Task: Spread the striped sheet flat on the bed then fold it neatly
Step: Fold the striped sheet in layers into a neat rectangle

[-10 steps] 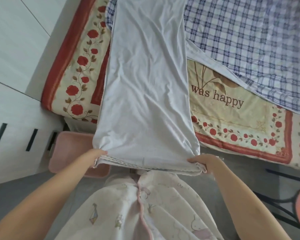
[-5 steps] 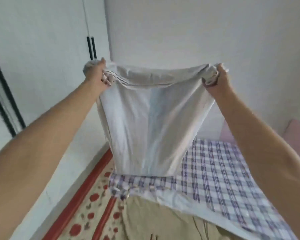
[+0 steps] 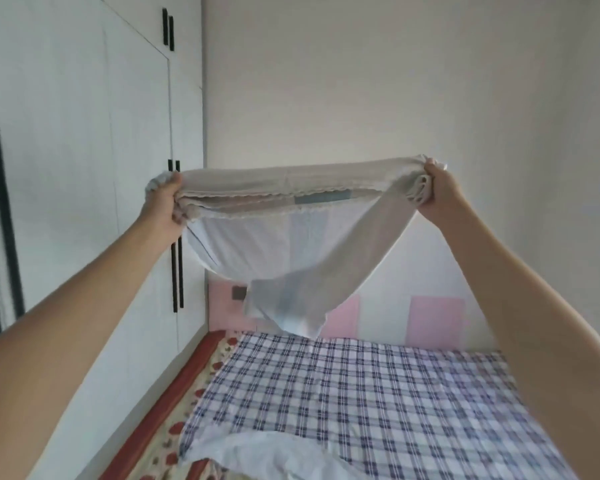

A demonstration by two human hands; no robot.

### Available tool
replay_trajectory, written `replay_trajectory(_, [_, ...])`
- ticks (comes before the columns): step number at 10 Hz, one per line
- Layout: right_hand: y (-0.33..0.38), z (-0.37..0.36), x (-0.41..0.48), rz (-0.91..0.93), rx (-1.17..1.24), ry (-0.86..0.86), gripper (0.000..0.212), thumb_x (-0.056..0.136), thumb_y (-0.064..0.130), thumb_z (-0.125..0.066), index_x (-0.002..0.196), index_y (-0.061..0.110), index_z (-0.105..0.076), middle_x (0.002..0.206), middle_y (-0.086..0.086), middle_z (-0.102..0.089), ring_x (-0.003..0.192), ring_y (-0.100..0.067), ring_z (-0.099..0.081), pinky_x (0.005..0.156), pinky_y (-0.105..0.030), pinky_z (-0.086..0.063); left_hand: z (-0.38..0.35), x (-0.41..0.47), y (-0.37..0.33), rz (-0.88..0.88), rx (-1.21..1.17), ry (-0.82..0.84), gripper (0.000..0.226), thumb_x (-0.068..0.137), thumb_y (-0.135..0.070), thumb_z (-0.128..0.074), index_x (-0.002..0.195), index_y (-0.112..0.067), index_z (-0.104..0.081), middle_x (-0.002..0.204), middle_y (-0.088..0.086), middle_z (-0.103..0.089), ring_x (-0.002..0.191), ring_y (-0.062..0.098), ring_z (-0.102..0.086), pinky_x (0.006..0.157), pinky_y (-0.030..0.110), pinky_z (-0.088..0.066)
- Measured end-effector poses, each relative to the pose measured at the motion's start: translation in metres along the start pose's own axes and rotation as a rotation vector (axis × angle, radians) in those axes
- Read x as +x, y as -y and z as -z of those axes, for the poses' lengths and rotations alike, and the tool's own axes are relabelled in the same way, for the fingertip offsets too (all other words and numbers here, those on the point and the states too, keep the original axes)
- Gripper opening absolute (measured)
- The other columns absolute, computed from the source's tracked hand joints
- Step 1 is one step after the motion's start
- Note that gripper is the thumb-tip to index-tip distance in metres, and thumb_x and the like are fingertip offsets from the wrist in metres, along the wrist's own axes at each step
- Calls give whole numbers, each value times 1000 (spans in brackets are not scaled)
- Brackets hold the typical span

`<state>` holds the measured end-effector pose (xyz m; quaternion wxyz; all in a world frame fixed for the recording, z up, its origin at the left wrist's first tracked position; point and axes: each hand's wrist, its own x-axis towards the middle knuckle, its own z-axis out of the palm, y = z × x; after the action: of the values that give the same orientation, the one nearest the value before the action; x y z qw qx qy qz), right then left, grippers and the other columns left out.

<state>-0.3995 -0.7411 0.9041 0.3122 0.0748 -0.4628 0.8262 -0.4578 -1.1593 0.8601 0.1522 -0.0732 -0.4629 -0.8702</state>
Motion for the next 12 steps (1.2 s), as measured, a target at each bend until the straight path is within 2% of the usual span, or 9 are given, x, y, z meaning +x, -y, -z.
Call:
replay_trajectory(2, [-38,42,-124,-170,-171,-60,26,103,20,-37,86,18,-56,69,5,-68,65,-8,-66,64,-24,-55,76,-87,39,194,58,0,14,93,-27,-59,80,-27,-52,52,-12,-57,37,-1,-40,35,12,-27])
replay_trajectory(4, [-68,102,-287,-353,-363,-259,10,95,24,-56,98,21,-65,94,1,-66,81,-13,-63,76,-33,-54,174,-190,72,380,278,57,14,95,-24,-53,82,-27,-52,62,-13,-63,51,1,-55,40,16,-33])
replay_trajectory(6, [-96,148,-418,-403,-341,-415,16,94,15,-52,84,14,-65,75,-2,-66,68,-15,-61,60,-30,-49,243,-281,119,620,421,-29,17,90,-3,-41,80,-15,-48,33,-9,-44,27,2,-38,33,11,-26])
replay_trajectory(7, [-98,173,-466,-585,-528,-490,18,95,12,-44,86,4,-58,74,-9,-57,63,-18,-56,54,-28,-46,271,-325,140,718,684,66,15,88,-2,-46,95,-7,-58,57,5,-56,46,15,-49,46,21,-34])
replay_trajectory(8, [-112,221,-521,-841,-785,-582,17,96,10,-42,80,6,-49,62,-11,-53,55,-19,-53,49,-30,-45,299,-369,172,805,963,134,35,89,0,-48,124,2,-53,88,23,-62,40,16,-42,31,14,-26])
replay_trajectory(9, [-125,271,-583,-1127,-962,-531,9,90,11,-50,82,8,-53,79,-9,-54,67,-22,-54,73,-40,-52,328,-415,200,938,1109,153,48,91,-1,-45,139,-1,-40,123,25,-56,38,16,-37,29,13,-20])
replay_trajectory(10, [-150,328,-641,-1283,-1043,-497,6,84,5,-56,79,9,-55,87,-10,-54,78,-24,-54,92,-42,-49,347,-456,210,1096,1119,93,48,93,0,-43,140,3,-35,89,19,-54,50,18,-28,27,10,-18])
replay_trajectory(11, [-157,343,-677,-1421,-1073,-451,16,89,-1,-50,101,-3,-59,96,-14,-52,90,-24,-50,85,-37,-45,342,-482,213,1156,1096,22,45,94,1,-39,139,4,-34,70,10,-36,52,16,-23,28,7,-18])
replay_trajectory(12, [-152,330,-683,-1311,-879,-642,13,91,-1,-40,83,-3,-50,77,-11,-48,67,-25,-47,64,-32,-41,339,-493,216,1176,934,-99,34,96,-5,-37,127,4,-46,67,10,-35,53,18,-34,39,13,-41])
